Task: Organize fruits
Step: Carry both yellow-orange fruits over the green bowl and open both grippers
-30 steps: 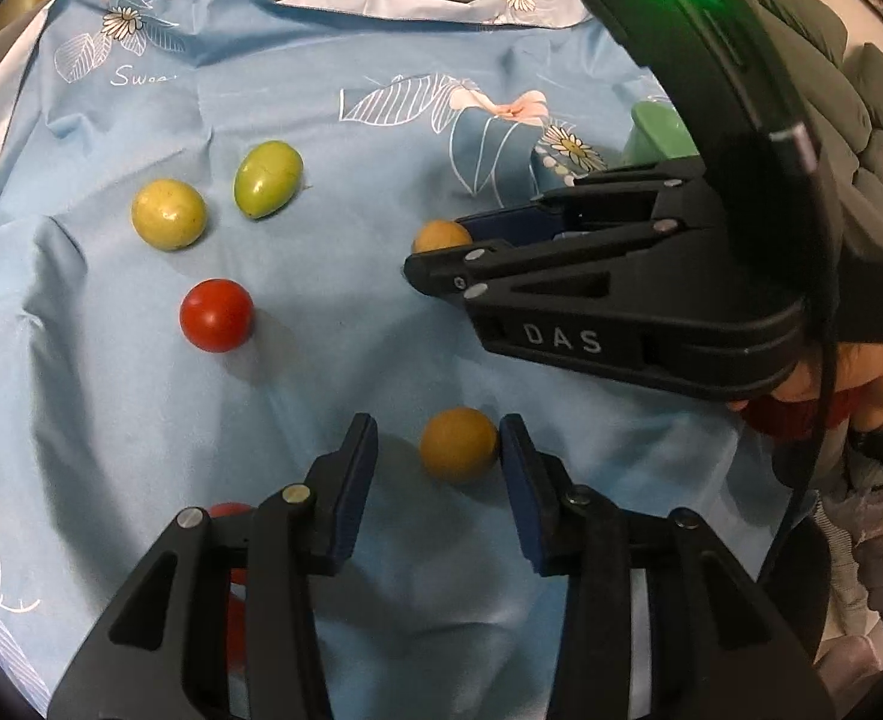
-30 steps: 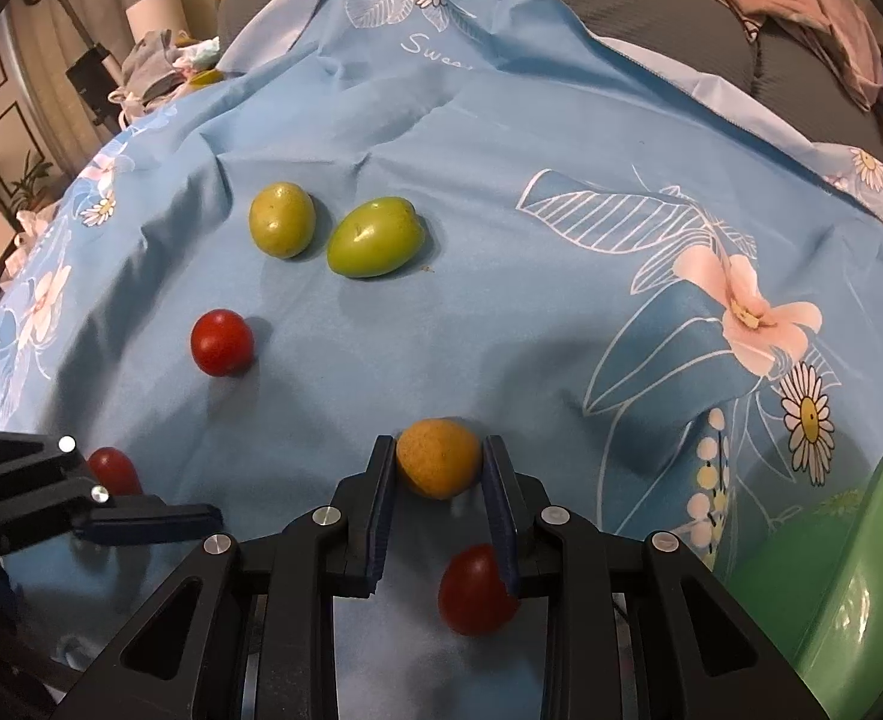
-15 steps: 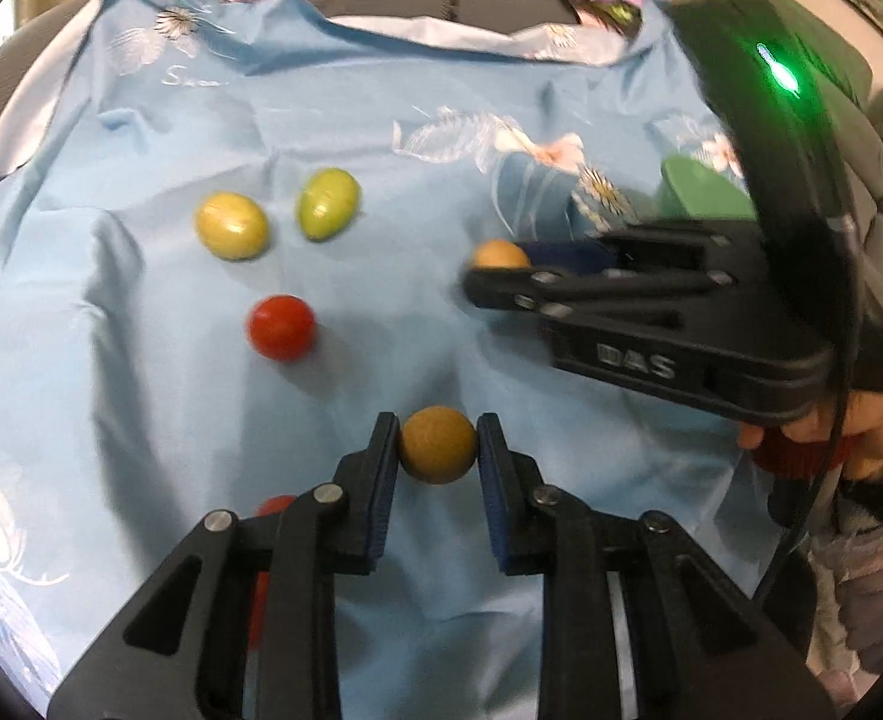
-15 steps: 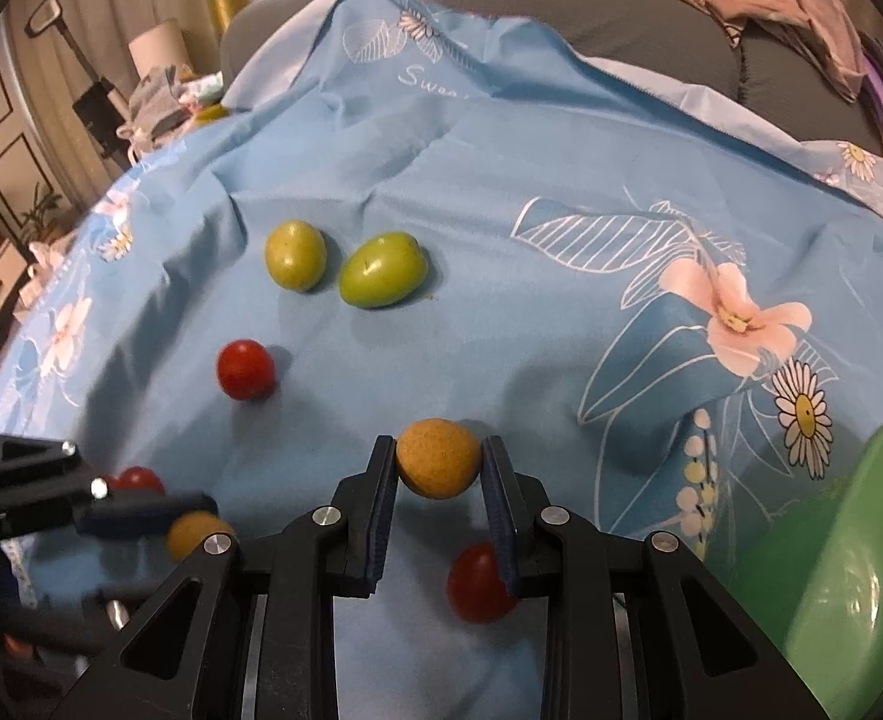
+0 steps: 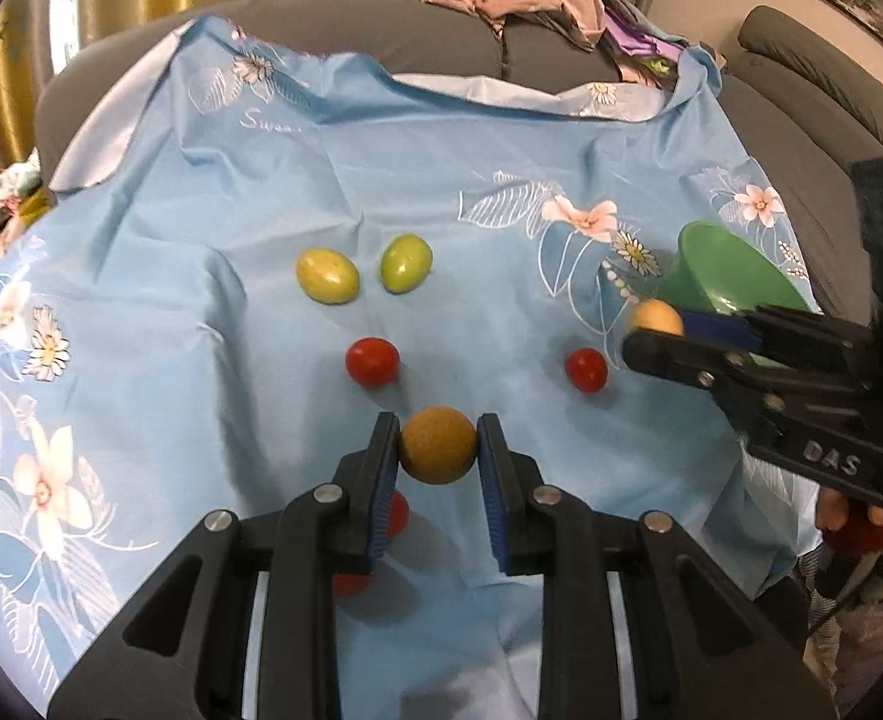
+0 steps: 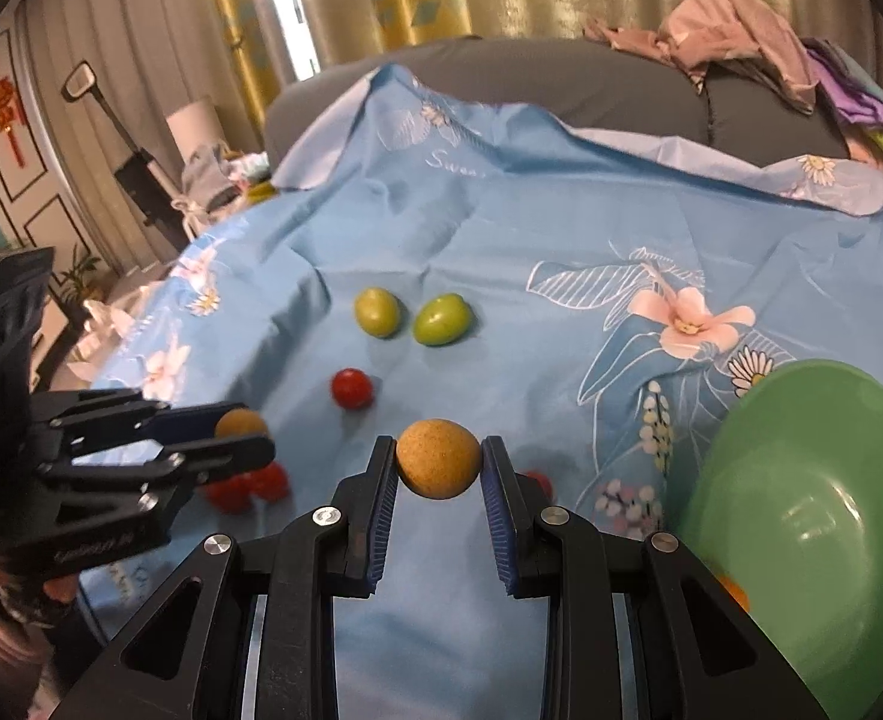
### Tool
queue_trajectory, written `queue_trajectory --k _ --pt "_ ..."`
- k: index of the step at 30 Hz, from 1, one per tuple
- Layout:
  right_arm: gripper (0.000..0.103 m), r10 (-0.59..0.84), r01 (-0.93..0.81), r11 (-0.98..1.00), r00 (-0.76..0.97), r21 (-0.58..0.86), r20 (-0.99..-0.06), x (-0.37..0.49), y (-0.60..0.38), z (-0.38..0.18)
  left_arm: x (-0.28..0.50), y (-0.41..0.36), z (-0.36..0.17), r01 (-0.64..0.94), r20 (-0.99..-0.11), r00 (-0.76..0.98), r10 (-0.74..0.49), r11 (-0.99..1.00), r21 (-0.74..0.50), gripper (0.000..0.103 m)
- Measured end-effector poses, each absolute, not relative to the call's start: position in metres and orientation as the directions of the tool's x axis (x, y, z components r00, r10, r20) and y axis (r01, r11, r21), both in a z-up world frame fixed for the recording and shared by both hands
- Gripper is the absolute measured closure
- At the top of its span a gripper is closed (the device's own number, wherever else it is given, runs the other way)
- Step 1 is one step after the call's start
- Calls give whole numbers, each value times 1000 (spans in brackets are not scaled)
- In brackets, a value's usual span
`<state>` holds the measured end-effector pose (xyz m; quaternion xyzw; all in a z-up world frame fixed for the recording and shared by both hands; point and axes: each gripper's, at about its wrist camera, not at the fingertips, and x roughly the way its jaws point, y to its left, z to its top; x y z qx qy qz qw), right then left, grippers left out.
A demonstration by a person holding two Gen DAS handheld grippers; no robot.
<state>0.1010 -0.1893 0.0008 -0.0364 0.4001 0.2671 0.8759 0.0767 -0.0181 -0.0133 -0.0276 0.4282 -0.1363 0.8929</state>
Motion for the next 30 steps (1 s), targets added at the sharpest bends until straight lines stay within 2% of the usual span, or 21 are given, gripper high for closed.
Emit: queue_trajectory --k 30 --pt "73 466 -462 869 644 177 -607 38 -243 45 45 -71 44 294 -697 670 -255 953 -67 77"
